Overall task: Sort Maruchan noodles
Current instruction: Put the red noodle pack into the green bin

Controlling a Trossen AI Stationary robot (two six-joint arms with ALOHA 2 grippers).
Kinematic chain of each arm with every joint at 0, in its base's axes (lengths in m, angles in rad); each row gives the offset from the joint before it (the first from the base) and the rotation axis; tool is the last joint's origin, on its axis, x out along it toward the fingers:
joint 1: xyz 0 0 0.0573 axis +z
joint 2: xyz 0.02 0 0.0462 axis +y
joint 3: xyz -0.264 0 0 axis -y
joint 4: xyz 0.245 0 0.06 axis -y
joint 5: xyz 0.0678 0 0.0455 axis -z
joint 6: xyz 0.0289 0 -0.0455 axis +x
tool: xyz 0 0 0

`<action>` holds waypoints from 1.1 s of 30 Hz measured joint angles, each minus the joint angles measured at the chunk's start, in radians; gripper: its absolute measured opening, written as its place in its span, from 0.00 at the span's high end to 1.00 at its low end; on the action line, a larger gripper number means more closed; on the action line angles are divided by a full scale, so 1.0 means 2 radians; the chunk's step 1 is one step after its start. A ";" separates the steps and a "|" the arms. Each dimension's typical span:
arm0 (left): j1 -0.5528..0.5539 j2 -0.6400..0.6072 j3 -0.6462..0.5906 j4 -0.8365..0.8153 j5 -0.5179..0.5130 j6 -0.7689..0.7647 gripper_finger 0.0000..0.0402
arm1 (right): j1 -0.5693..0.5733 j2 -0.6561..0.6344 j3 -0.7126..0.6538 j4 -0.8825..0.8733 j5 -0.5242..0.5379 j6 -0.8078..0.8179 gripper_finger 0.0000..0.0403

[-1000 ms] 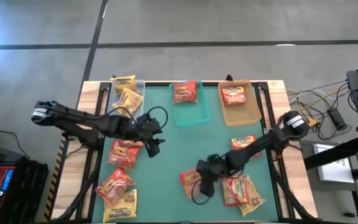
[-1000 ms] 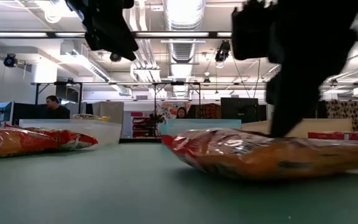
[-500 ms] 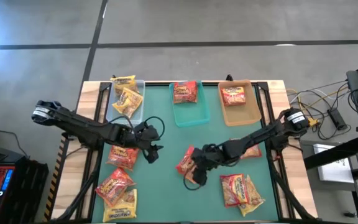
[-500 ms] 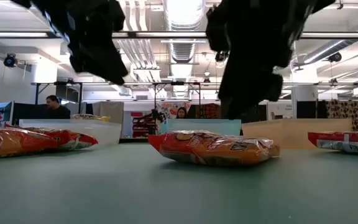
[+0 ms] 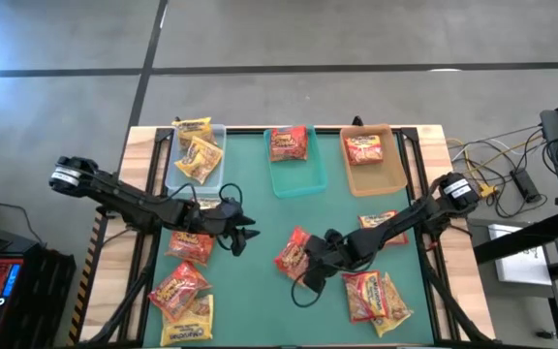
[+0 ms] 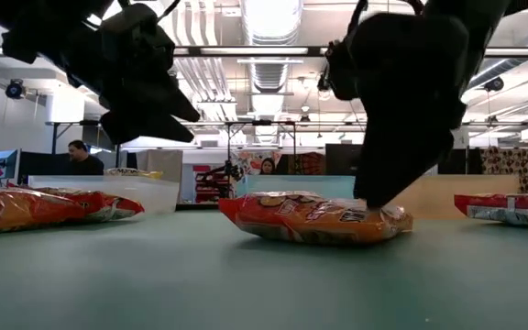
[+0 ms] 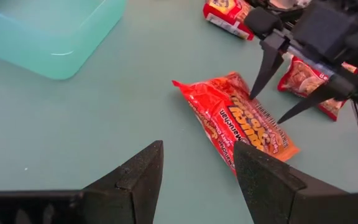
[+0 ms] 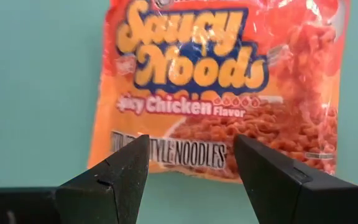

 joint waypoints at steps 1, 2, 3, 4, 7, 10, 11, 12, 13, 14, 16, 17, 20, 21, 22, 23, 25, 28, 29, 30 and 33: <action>0.000 0.000 0.000 0.000 0.000 0.000 0.56 | 0.000 0.003 -0.001 0.000 0.005 -0.001 0.44; 0.000 0.000 -0.001 0.001 0.000 0.000 0.56 | 0.000 0.008 -0.001 0.002 0.007 -0.001 0.44; 0.000 0.000 -0.001 0.004 0.000 0.000 0.56 | 0.000 0.010 -0.001 0.001 0.006 0.000 0.44; 0.000 0.000 -0.001 0.005 0.000 0.000 0.56 | 0.000 0.010 -0.001 -0.004 0.005 0.003 0.44; 0.000 0.000 -0.001 0.006 0.000 0.000 0.56 | 0.005 0.009 -0.001 -0.018 -0.002 0.021 0.44; 0.000 0.000 -0.001 0.008 0.000 -0.005 0.56 | 0.011 0.009 -0.001 -0.022 -0.004 0.025 0.44; 0.000 0.002 -0.001 0.010 0.000 -0.008 0.56 | 0.012 0.009 -0.001 -0.023 -0.006 0.026 0.44; 0.000 0.006 -0.001 0.016 0.000 -0.010 0.56 | 0.013 0.012 -0.002 -0.023 -0.007 0.029 0.44; -0.001 0.010 -0.001 0.023 0.001 -0.011 0.56 | 0.013 0.015 -0.001 -0.023 -0.007 0.031 0.44; -0.001 0.017 -0.001 0.030 0.005 -0.011 0.56 | 0.013 0.018 -0.001 -0.026 -0.007 0.032 0.44; -0.001 0.038 -0.001 0.051 0.020 -0.013 0.56 | 0.014 0.029 0.000 -0.030 -0.005 0.032 0.44; -0.001 0.048 -0.001 0.059 0.026 -0.015 0.56 | 0.014 0.034 0.000 -0.030 -0.005 0.030 0.44; -0.002 0.083 0.000 0.096 0.031 -0.023 0.56 | 0.013 0.053 0.000 -0.030 -0.003 0.021 0.44; -0.001 0.093 0.000 0.101 0.031 -0.024 0.56 | 0.013 0.060 0.000 -0.030 -0.002 0.019 0.44; -0.001 0.104 0.000 0.111 0.031 -0.025 0.56 | 0.013 0.067 0.001 -0.031 -0.003 0.017 0.44; -0.001 0.114 0.000 0.122 0.031 -0.026 0.56 | 0.013 0.071 0.002 -0.031 -0.003 0.014 0.44; -0.001 0.131 0.000 0.141 0.033 -0.032 0.56 | 0.013 0.081 0.003 -0.029 0.004 0.008 0.44; -0.001 0.158 0.000 0.189 0.045 -0.047 0.56 | 0.013 0.088 0.006 -0.027 0.026 -0.006 0.44; -0.001 0.168 0.000 0.206 0.051 -0.053 0.56 | 0.013 0.090 0.007 -0.026 0.032 -0.013 0.44; -0.001 0.177 0.000 0.222 0.057 -0.057 0.56 | 0.011 0.091 0.008 -0.022 0.038 -0.015 0.44; -0.001 0.195 0.000 0.245 0.057 -0.070 0.56 | 0.009 0.094 0.013 -0.016 0.053 -0.030 0.44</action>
